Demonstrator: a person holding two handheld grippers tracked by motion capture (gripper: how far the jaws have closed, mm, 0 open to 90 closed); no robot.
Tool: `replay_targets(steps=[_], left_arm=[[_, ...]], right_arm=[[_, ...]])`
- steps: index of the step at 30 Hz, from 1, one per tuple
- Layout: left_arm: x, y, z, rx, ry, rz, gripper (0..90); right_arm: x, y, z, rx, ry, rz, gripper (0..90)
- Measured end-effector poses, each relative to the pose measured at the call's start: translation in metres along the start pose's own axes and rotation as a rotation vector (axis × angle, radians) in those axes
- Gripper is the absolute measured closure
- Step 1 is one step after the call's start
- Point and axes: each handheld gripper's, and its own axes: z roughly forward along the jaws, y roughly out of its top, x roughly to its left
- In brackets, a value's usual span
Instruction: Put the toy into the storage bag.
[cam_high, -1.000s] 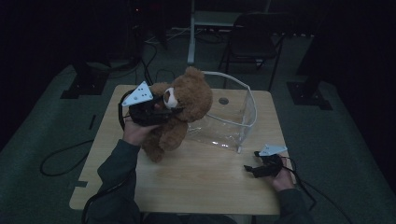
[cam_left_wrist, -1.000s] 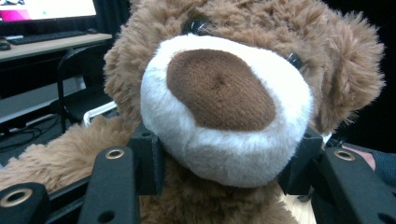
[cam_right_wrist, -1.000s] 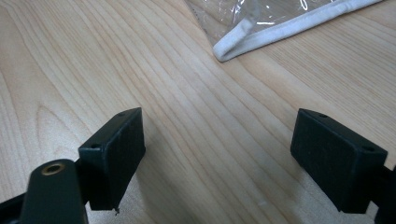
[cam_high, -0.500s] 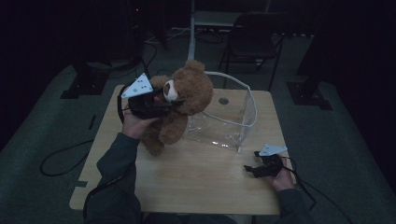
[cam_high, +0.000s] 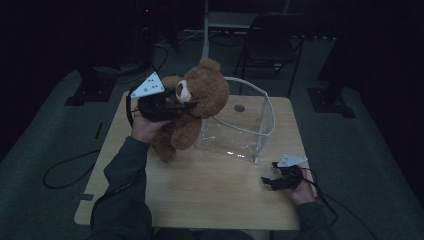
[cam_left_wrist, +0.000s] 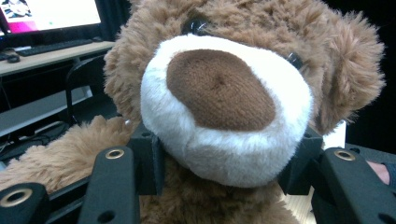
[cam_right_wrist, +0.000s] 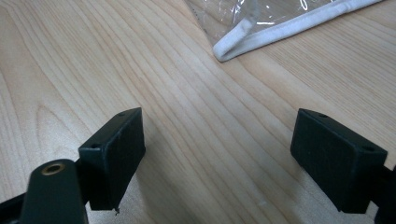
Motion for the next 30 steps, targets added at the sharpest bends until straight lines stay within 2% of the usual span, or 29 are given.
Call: replay_targets(steps=[17,30], left_arm=[[0.012,0.015,0.009,-0.019,0.021,-0.003,45.2],[0.017,0.017,0.019,-0.022,0.042,0.006,45.2]], right_arm=[[0.0,0.0,0.0,-0.001,0.002,0.002,17.0],[0.0,0.0,0.0,0.0,0.001,0.0,17.0]])
